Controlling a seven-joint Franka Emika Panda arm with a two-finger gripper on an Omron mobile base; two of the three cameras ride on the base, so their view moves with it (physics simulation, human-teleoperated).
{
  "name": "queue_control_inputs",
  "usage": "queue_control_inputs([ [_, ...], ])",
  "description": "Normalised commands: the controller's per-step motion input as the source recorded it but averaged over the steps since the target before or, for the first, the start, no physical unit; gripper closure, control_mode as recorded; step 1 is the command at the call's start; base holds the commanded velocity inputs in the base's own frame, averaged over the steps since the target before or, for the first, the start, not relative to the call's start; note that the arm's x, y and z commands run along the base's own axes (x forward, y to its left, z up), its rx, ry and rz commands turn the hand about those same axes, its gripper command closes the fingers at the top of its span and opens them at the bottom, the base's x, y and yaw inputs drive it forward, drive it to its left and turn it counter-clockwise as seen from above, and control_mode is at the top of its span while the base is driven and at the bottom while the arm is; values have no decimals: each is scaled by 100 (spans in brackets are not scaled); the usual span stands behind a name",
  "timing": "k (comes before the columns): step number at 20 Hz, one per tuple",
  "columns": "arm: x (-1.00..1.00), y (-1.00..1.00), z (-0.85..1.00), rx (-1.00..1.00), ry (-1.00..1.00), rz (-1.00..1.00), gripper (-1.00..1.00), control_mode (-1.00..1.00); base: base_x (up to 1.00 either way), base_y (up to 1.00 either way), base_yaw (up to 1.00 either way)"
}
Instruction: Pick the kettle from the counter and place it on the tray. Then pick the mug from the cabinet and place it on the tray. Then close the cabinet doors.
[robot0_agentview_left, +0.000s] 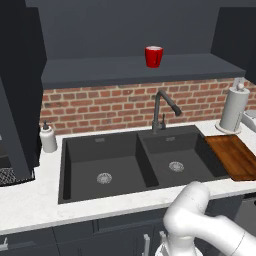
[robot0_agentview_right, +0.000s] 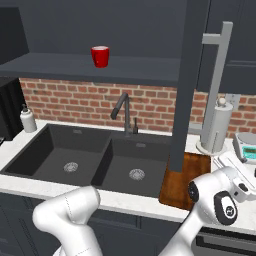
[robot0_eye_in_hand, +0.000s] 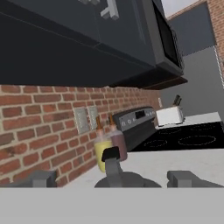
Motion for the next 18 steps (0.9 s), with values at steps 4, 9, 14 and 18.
queue_control_inputs([
  [4,6,-1,-15,0,0,0,-100,-100,0,0,0],
  [9,16,-6,-16,0,0,0,-100,-100,0,0,0],
  [14,20,-9,-6,0,0,0,-100,-100,0,0,0],
  [18,16,-12,-8,0,0,0,-100,-100,0,0,0],
])
